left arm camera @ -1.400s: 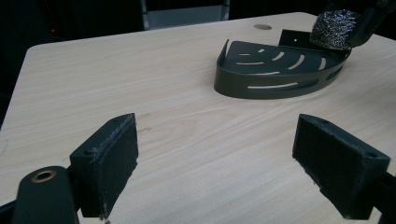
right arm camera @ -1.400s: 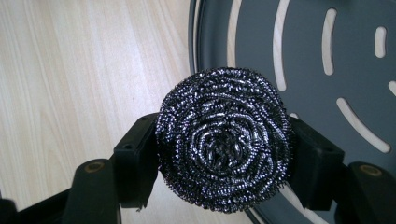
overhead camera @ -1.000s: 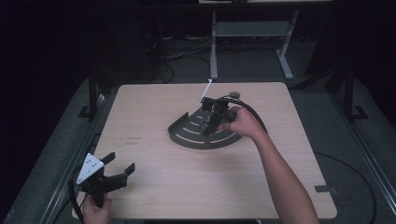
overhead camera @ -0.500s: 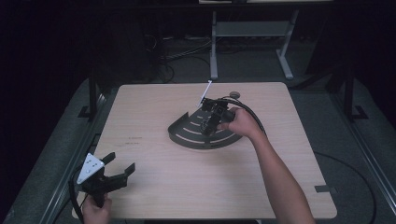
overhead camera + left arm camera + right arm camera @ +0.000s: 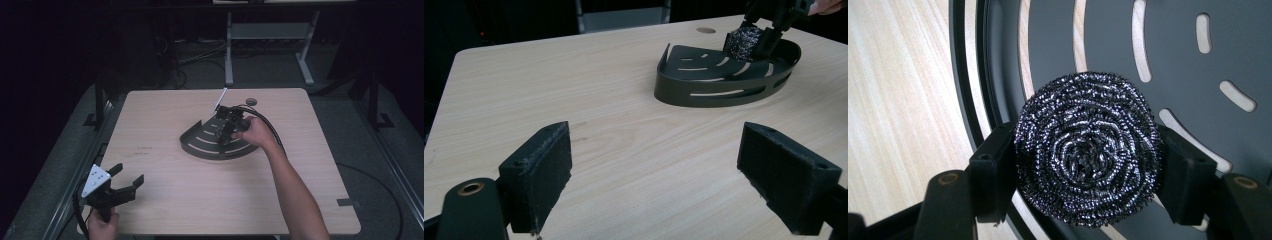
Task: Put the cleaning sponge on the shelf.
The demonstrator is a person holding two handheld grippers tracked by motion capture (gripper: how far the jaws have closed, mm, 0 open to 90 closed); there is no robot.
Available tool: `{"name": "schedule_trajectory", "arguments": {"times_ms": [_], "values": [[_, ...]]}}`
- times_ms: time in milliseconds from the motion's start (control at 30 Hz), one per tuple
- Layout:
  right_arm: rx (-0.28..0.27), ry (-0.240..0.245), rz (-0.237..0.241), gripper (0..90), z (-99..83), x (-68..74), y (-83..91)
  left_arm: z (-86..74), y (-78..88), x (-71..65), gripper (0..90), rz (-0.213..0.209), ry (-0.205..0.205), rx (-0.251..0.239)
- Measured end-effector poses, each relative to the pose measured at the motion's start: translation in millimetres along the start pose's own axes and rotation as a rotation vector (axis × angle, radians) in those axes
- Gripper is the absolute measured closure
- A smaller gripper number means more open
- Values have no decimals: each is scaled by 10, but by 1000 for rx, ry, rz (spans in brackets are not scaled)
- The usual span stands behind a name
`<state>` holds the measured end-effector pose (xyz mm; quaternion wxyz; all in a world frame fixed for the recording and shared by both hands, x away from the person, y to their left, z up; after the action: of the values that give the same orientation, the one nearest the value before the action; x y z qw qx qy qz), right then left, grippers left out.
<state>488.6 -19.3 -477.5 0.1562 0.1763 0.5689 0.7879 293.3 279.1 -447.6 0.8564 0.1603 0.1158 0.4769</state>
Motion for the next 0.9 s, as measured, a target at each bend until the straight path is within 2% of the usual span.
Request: {"name": "schedule_trajectory", "arguments": {"times_ms": [500, 600, 900], "values": [[11, -18, -12, 328, 19, -27, -133, -1, 1, 0, 137, 0, 1, 0], [-2, -42, -7, 328, 1, -51, -160, 0, 5, 1, 137, 3, 0, 1], [-3, -70, -17, 325, -31, -113, -202, -1, 4, 2, 137, 3, -1, 1]]}}
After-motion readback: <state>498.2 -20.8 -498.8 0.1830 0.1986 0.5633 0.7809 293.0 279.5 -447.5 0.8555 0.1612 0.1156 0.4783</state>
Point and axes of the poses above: each handheld gripper's, and its own axes: y roughly backward along the jaws, z roughly out of its top, x roughly to its left, the point moved 8 cm from there along -y, roughly forward along the jaws, and after that the axes turned 4 degrees about -z, right-handed, at the moved point
